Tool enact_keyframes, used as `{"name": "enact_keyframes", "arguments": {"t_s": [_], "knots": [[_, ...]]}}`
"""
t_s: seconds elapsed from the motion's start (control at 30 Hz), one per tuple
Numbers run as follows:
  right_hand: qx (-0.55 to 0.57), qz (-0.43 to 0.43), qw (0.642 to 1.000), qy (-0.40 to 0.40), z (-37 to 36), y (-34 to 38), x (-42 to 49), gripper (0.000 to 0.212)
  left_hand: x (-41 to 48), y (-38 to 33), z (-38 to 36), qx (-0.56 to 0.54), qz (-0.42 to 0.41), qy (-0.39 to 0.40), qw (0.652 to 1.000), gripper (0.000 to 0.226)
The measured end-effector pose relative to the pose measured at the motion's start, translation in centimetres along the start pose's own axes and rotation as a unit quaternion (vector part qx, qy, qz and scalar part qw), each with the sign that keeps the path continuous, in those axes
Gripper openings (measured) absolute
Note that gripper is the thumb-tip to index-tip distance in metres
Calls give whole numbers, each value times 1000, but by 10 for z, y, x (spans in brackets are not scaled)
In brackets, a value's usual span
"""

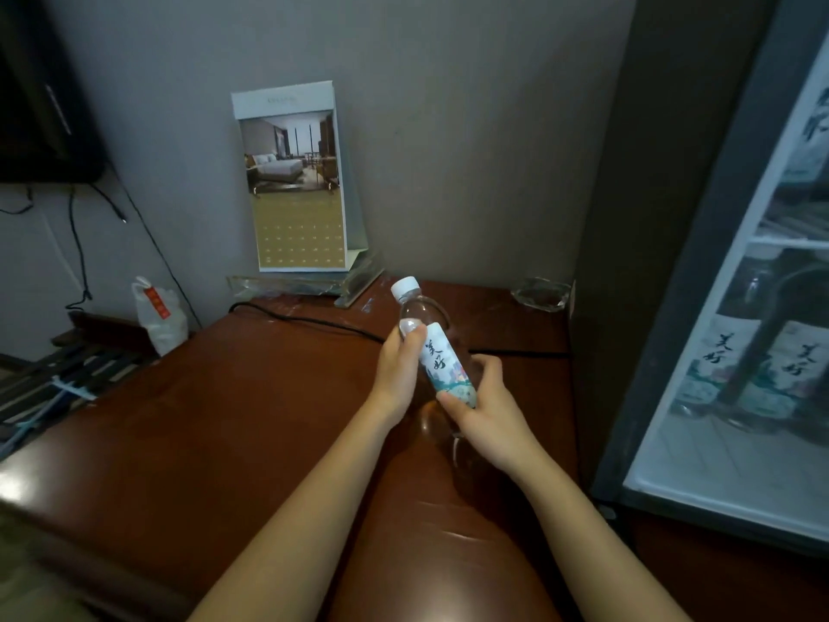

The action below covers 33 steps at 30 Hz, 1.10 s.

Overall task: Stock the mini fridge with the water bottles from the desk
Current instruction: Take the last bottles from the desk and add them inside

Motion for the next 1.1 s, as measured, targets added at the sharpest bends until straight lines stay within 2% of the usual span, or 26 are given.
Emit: {"name": "enact_keyframes", "arguments": {"t_s": [0.03, 0.13, 0.2, 0.3, 0.37, 0.43, 0.6, 0.77, 0.9, 1.1], "knots": [[-16, -8, 1000, 10, 1, 0, 0, 68, -4, -1, -3, -5, 17, 18, 1000, 3], [-95, -22, 995, 28, 6, 8, -8, 89, -21, -6, -17, 18, 48, 98, 994, 28], [-120, -36, 991, 41, 8, 14, -18, 97, -33, -13, -22, 73, 47, 125, 988, 44], [-90, -32, 993, 73, 12, 19, -39, 74, -56, -32, -22, 191, 22, 134, 972, 48], [-60, -9, 994, 91, 16, 23, -58, 63, -75, -45, -25, 199, 10, 139, 970, 46], [-19, 30, 995, 90, 23, 31, -79, 65, -93, -60, -32, 188, -16, 143, 972, 44], [8, 161, 987, -18, 76, 62, -134, 78, -123, -128, -76, 160, -141, 179, 960, 63], [-42, 217, 968, -121, 147, 89, -178, 67, -132, -198, -137, 149, -251, 248, 924, 61], [-78, 210, 958, -177, 199, 98, -186, 67, -117, -226, -187, 155, -279, 264, 910, 62], [-79, 214, 938, -260, 257, 94, -170, 69, -84, -247, -240, 139, -281, 265, 912, 68]]}}
Point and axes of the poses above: each hand's wrist, its own x-axis towards the middle knuckle, its own z-axis out of the back of the hand, y = z × x, the point moved 5 cm from there along x, towards the middle knuckle, and after that the axes turned 11 degrees about y, right-handed, at the moved point
